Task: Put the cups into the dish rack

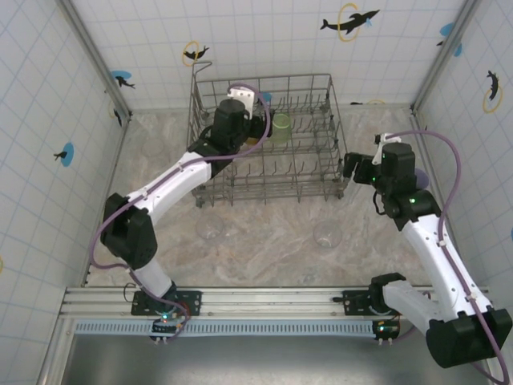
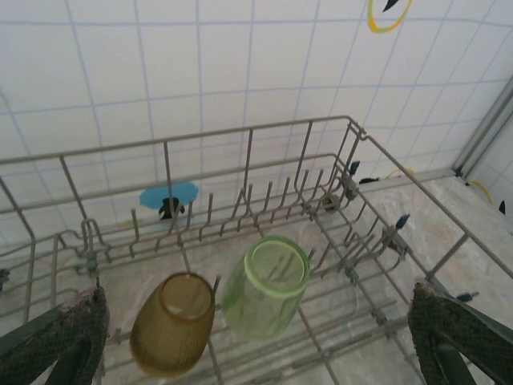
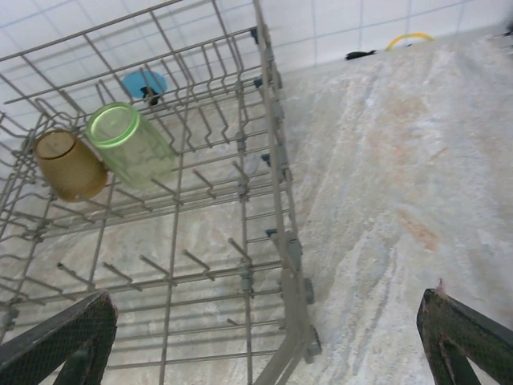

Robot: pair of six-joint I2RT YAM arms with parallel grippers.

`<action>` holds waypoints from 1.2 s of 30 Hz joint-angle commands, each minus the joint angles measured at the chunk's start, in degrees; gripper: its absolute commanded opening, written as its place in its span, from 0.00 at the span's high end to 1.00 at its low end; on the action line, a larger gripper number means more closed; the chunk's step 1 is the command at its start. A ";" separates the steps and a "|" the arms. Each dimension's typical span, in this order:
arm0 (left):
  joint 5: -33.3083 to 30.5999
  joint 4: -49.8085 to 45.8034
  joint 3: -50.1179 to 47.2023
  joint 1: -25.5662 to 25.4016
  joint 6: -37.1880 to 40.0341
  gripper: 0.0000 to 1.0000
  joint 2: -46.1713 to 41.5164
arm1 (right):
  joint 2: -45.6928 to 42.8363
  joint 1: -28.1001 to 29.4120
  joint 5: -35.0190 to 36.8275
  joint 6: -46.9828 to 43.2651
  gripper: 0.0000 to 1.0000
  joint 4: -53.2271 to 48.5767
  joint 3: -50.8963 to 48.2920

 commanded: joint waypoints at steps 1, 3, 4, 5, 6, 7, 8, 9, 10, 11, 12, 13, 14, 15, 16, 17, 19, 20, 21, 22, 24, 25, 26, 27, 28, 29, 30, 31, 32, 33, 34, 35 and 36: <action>0.50 3.77 -4.46 0.08 -1.68 0.02 -5.44 | 1.67 -0.70 3.63 -1.20 0.01 -6.15 4.32; 0.34 3.66 -6.38 0.06 -1.73 0.02 -7.46 | 3.13 -1.33 2.48 -1.67 0.01 -8.39 6.52; 0.06 3.22 -7.15 0.04 -1.80 0.02 -8.33 | 3.83 -1.51 2.42 -1.72 0.01 -9.11 7.47; -0.12 2.60 -7.79 0.02 -1.85 0.02 -9.09 | 4.41 -1.69 2.40 -1.75 0.01 -9.68 8.07; -0.32 2.07 -8.75 0.05 -2.07 0.02 -9.98 | 4.96 -1.82 2.44 -1.83 0.01 -10.00 8.61; -0.43 1.79 -10.06 0.04 -2.36 0.02 -10.90 | 5.30 -2.02 2.69 -2.15 0.01 -10.21 8.84; -0.46 1.76 -11.28 0.01 -2.71 0.02 -11.73 | 5.62 -2.26 3.08 -2.37 0.01 -10.34 8.95; -0.37 1.84 -12.76 0.07 -3.01 0.02 -12.61 | 6.05 -2.72 3.58 -2.77 0.01 -10.58 9.17; -0.36 1.85 -14.10 0.05 -3.22 0.02 -13.39 | 6.38 -3.05 3.87 -3.10 0.01 -10.89 9.32; -0.35 1.80 -15.37 0.04 -3.50 0.02 -14.16 | 6.95 -3.83 4.23 -3.45 0.01 -11.20 9.52; -0.29 1.76 -16.50 0.01 -3.75 0.02 -14.82 | 7.52 -4.67 4.52 -3.81 0.01 -11.58 9.88; -0.41 1.60 -17.32 0.04 -4.09 0.02 -15.38 | 8.13 -5.34 4.85 -4.06 0.01 -11.88 10.26; -0.41 1.29 -18.14 0.00 -4.17 0.02 -15.89 | 8.86 -6.07 5.32 -4.10 0.01 -12.38 10.63; -0.38 1.00 -18.87 0.02 -4.40 0.02 -16.34 | 9.55 -6.84 5.18 -4.41 0.01 -12.77 11.06; -0.33 0.69 -19.35 0.08 -4.54 0.02 -16.61 | 10.08 -7.41 4.91 -4.77 0.01 -12.97 11.26; -0.48 0.48 -19.85 0.02 -4.57 0.02 -16.90 | 10.44 -8.05 4.80 -5.08 0.01 -13.01 11.30; -0.51 -0.11 -20.43 0.00 -4.76 0.02 -17.26 | 10.80 -9.55 3.99 -5.54 0.01 -12.65 10.84; -0.48 -0.38 -20.53 0.00 -4.85 0.02 -17.23 | 10.85 -10.34 3.48 -5.68 0.01 -12.47 10.59; -0.35 -0.76 -20.62 0.05 -4.85 0.02 -17.32 | 10.89 -11.33 2.87 -5.71 0.01 -12.02 10.25; -0.33 -0.95 -20.71 0.05 -4.85 0.02 -17.36 | 11.04 -12.44 2.15 -5.96 0.01 -11.69 9.81; -0.33 -1.05 -20.96 0.05 -4.93 0.02 -17.37 | 11.60 -14.39 0.52 -6.32 0.01 -11.73 9.55; -0.37 -1.10 -21.06 0.01 -5.06 0.02 -17.37 | 12.20 -15.77 -0.38 -6.67 0.01 -11.95 9.63; -0.43 -1.05 -21.15 0.02 -5.12 0.02 -17.37 | 12.54 -16.60 -0.60 -7.00 0.01 -12.10 9.60; -0.29 -1.14 -21.09 0.03 -5.17 0.02 -17.37 | 12.99 -17.46 -0.62 -7.48 0.01 -12.10 9.44; -0.02 -1.29 -21.08 0.00 -5.20 0.02 -17.29 | 13.41 -18.28 -0.61 -8.09 0.01 -11.93 9.09; 0.03 -1.40 -21.11 0.02 -5.20 0.02 -17.36 | 13.80 -18.91 -0.54 -8.56 0.01 -11.81 8.84; 0.04 -1.56 -21.15 0.03 -5.29 0.02 -17.37 | 14.34 -19.75 -0.64 -9.00 0.01 -11.69 8.58; -0.07 -1.73 -21.24 0.08 -5.29 0.02 -17.45 | 14.81 -20.63 -0.94 -9.29 0.01 -11.67 8.24; -0.23 -1.75 -21.40 0.04 -5.29 0.02 -17.58 | 15.39 -21.31 -1.27 -9.64 0.01 -11.52 8.14; -0.32 -1.75 -21.61 0.03 -5.29 0.02 -17.71 | 15.85 -21.77 -1.51 -9.90 0.01 -11.46 7.98; -0.35 -1.75 -21.81 0.06 -5.29 0.02 -17.91 | 16.12 -22.03 -1.56 -10.10 0.01 -11.22 7.84; -0.32 -1.75 -21.97 0.05 -5.29 0.02 -17.97 | 16.43 -22.32 -1.60 -10.24 0.01 -10.97 7.68; -0.30 -1.75 -22.20 0.07 -6.74 0.02 -18.07 | 16.76 -22.49 -1.90 -10.37 0.00 -10.71 7.55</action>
